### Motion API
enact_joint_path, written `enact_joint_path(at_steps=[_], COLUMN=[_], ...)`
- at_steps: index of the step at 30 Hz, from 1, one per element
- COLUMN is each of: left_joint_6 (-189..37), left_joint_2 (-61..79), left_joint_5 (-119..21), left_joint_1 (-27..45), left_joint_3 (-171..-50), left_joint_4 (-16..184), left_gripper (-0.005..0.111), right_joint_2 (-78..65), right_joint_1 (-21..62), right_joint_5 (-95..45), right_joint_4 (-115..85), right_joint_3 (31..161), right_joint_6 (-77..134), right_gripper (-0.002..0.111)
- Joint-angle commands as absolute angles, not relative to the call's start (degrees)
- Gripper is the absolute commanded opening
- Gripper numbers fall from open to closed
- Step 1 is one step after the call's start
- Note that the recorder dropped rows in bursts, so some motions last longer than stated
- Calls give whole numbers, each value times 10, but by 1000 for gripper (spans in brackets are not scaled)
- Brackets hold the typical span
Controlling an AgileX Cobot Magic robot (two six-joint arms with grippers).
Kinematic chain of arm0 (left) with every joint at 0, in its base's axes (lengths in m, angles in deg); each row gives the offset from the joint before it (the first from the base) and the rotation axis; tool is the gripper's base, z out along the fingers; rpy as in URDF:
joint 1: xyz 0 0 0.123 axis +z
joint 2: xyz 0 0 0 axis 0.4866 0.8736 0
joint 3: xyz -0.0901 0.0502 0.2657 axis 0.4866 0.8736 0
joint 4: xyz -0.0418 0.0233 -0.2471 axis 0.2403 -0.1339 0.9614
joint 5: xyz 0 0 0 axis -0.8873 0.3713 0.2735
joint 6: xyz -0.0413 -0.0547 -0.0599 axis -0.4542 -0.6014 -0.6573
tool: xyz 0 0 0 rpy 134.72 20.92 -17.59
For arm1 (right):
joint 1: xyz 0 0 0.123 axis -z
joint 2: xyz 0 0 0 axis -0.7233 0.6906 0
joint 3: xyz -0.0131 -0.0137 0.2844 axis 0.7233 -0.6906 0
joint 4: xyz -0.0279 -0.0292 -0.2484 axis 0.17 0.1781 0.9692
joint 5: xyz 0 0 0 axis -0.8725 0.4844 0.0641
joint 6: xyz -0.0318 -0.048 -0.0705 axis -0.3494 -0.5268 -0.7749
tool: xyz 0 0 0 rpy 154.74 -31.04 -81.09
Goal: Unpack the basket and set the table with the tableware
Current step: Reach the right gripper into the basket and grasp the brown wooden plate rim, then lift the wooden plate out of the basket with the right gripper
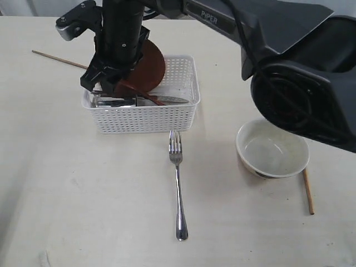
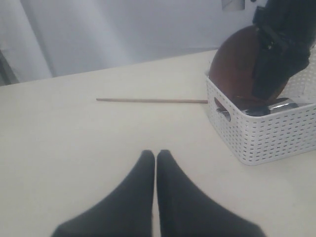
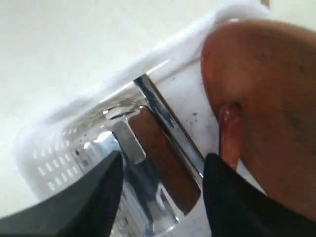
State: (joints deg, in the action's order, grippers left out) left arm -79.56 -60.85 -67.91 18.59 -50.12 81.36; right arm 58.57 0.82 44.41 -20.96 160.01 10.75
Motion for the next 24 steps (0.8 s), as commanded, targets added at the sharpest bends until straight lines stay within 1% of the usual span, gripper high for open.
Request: enact_joint_path(at_steps=[1,8,13,24], left_joint_6=[-798,-798,-798,-798], left_joint_2=[-610,-610,-610,-610], left_joint_5=[-675,-675,-675,-675], left_joint_1=[190,190,190,190], left_joint_3=[-500,-500,-500,-500], left_joint_4=[811,811,811,811], left_gripper=[1,1,1,1], right_joint_2=[516,486,519,564], right_joint_1=[16,39,48,48], right_joint_5=[447,447,447,379], right_joint_4=[-144,-89,-92,-77], right_joint_3=[1601,1600,1600,1600], right_joint_6=[130,97,50,37], right_gripper=[48,48,48,48])
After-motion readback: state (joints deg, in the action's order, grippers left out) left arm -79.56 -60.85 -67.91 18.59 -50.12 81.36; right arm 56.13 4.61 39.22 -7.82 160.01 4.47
